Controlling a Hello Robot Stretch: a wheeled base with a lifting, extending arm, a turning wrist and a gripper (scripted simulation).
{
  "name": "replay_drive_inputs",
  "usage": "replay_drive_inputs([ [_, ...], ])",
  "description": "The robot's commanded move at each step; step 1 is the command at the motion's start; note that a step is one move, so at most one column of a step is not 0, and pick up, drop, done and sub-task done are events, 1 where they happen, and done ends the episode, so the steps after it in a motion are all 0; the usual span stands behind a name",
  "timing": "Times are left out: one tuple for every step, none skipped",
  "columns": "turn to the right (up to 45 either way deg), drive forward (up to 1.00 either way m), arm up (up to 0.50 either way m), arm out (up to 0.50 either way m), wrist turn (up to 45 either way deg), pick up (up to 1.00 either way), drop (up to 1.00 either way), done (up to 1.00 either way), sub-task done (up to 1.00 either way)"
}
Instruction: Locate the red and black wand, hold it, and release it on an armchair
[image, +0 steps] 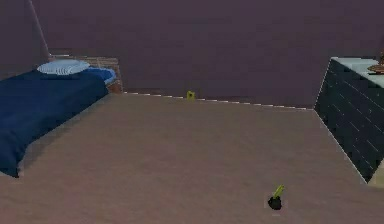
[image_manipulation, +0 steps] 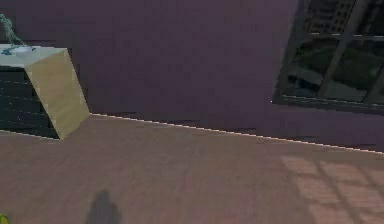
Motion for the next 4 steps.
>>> replay_drive_inputs([
  [0.0,1.0,0.0,0.0,0.0,0.0,0.0,0.0,0.0],
  [0.0,0.5,0.0,0.0,0.0,0.0,0.0,0.0,0.0],
  [45.0,0.0,0.0,0.0,0.0,0.0,0.0,0.0,0.0],
  [36.0,0.0,0.0,0.0,0.0,0.0,0.0,0.0,0.0],
])
